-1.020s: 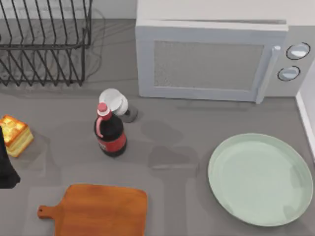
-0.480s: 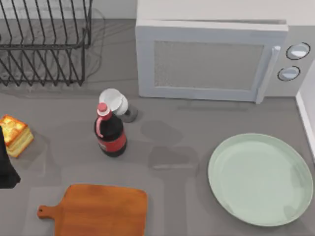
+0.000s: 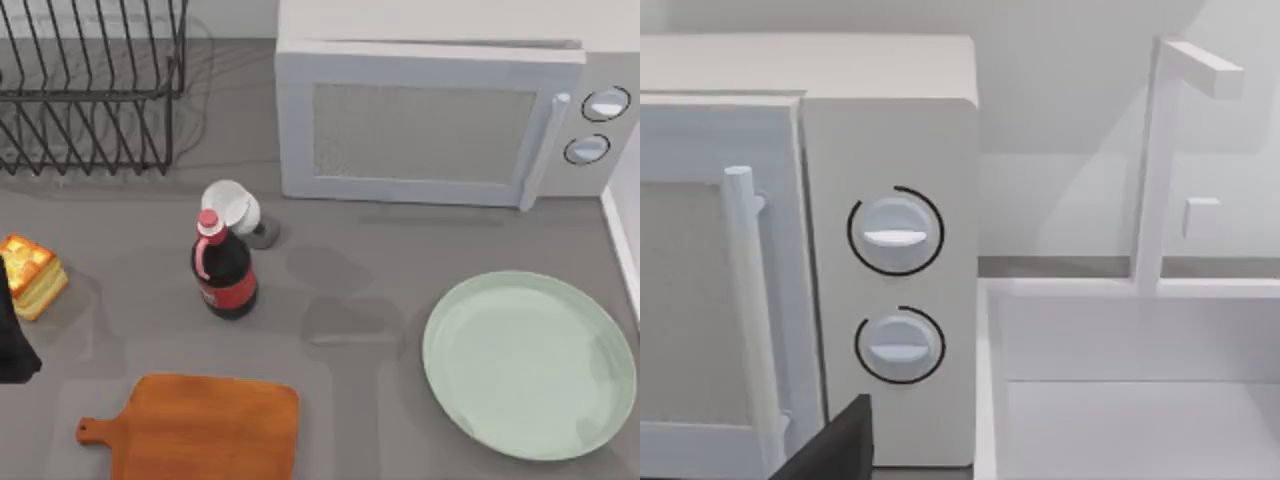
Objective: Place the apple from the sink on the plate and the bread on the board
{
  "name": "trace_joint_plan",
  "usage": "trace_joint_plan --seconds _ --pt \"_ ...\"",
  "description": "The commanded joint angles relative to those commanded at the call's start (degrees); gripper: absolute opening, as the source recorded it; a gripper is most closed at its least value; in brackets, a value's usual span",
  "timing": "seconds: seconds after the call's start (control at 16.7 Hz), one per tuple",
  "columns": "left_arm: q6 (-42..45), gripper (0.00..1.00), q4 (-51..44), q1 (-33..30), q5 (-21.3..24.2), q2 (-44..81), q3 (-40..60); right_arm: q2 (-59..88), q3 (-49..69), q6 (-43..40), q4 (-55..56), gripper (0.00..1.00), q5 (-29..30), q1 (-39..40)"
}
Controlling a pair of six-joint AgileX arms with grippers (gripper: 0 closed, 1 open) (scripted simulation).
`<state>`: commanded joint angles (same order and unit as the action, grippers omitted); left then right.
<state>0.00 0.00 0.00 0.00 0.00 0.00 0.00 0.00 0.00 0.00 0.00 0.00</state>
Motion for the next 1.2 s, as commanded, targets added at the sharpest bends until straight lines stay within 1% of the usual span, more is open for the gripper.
trace_joint_plan --seconds 0.24,0.48,0.72,1.2 --pt "0.00 1.00 0.00 0.00 0.00 0.00 0.00 3.54 3.41 -0.70 -2.24 1.00 0.01 -0.74" --pt "0.00 1.00 0.00 0.00 0.00 0.00 0.00 16.75 14.91 -3.05 -9.81 1.00 0.02 -3.23" --pt "0.00 1.00 0.00 0.00 0.00 0.00 0.00 37.89 31.48 -6.44 -20.69 1.00 0.05 -6.80" --pt "0.00 1.00 0.00 0.00 0.00 0.00 0.00 88.01 68.69 -13.95 -44.81 1.00 0.11 -14.73"
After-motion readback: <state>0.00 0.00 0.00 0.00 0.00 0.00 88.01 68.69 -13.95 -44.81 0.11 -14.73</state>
